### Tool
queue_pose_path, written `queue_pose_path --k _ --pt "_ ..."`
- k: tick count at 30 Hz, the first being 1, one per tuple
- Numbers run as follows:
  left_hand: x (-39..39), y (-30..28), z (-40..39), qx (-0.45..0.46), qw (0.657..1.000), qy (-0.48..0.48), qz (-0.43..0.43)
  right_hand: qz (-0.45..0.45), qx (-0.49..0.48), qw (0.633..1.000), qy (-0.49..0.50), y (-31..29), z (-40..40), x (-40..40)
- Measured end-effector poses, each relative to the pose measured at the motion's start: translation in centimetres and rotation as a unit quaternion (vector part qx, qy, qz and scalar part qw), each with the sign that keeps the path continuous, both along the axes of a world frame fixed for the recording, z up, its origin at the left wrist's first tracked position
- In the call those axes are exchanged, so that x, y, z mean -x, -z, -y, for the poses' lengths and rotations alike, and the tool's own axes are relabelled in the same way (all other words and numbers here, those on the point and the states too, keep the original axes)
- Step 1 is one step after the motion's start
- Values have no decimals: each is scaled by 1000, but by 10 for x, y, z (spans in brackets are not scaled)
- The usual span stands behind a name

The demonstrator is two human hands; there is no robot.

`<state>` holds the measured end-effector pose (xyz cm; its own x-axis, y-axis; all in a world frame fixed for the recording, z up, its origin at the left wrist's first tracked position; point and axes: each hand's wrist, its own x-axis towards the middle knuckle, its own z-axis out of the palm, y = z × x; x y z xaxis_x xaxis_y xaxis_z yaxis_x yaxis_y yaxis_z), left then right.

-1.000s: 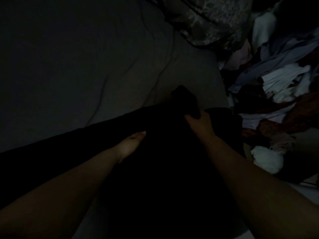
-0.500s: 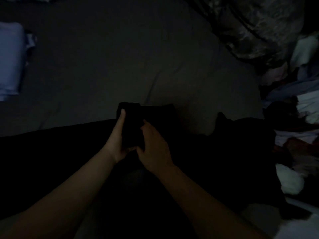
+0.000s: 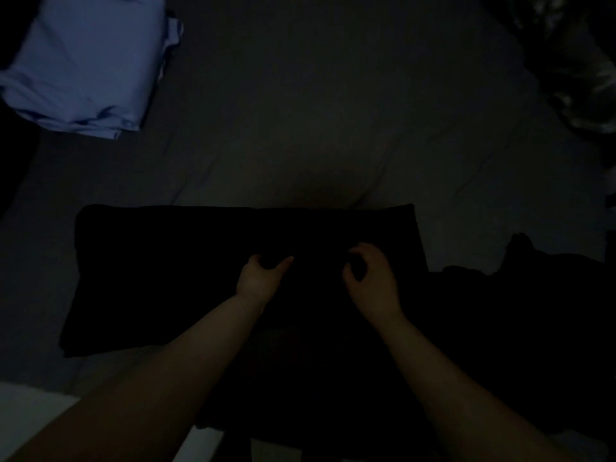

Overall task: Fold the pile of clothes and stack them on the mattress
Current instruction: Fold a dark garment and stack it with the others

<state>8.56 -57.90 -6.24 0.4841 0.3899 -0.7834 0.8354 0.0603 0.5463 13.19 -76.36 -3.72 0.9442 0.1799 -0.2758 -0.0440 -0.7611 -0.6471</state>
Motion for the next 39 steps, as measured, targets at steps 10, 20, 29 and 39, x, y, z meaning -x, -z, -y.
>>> queue_pose_path --k 10,20,29,39 --pt "19 -12 31 -316 914 174 184 -271 -40 945 182 -7 67 -73" --pt "-8 -27 8 145 985 20 91 -98 -30 993 61 -80 -30 -36" --pt "57 -58 -104 296 929 -201 95 -68 50 992 -95 -78 -184 40" --pt "92 -27 -135 57 997 -13 50 -46 7 988 -149 -27 -192 51"
